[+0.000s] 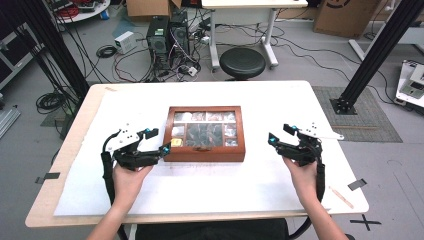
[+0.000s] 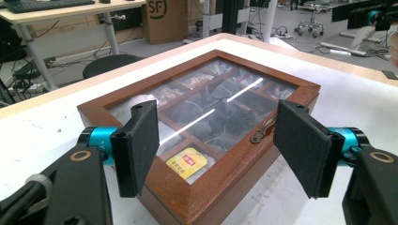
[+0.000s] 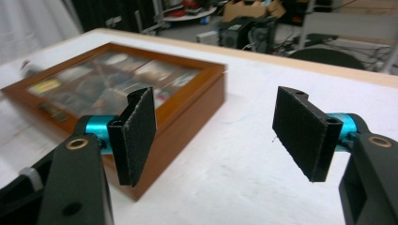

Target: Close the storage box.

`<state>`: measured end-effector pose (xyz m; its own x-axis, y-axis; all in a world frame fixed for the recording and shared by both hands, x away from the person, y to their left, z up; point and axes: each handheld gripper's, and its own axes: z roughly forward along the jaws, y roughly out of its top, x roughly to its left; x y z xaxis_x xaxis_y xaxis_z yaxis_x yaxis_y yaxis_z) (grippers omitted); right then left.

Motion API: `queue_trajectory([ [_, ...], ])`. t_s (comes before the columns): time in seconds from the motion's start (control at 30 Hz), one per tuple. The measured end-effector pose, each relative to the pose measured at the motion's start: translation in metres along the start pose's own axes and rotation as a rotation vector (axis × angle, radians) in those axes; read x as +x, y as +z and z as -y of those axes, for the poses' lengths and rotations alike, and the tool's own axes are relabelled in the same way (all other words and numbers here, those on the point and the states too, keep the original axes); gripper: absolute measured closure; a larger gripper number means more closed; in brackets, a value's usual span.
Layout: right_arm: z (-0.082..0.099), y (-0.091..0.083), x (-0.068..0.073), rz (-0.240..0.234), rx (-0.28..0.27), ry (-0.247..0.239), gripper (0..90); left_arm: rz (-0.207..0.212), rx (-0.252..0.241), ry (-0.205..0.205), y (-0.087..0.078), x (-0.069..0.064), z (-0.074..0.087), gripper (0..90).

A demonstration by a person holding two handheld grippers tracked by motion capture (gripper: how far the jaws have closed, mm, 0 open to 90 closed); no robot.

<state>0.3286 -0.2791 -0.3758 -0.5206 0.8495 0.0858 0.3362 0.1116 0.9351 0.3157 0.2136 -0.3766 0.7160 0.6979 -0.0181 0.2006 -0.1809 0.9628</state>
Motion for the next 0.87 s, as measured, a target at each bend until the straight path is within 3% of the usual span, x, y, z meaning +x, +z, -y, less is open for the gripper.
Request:
queue_trajectory([
  [0.1, -0.001, -0.005, -0.011, 0.03, -0.019, 0.012, 30.1, -0.005, 0.001, -0.004, -0.001, 0.001, 0.0, 30.7],
  [0.27, 0.0, -0.004, -0.017, 0.036, -0.016, 0.022, 29.9, -0.013, 0.002, -0.007, -0.002, 0.003, 0.0, 30.3],
  [0.87, 0.0, 0.001, -0.015, 0.02, 0.001, 0.018, 27.4, -0.021, 0.004, -0.016, -0.002, 0.005, 0.002, 29.4],
])
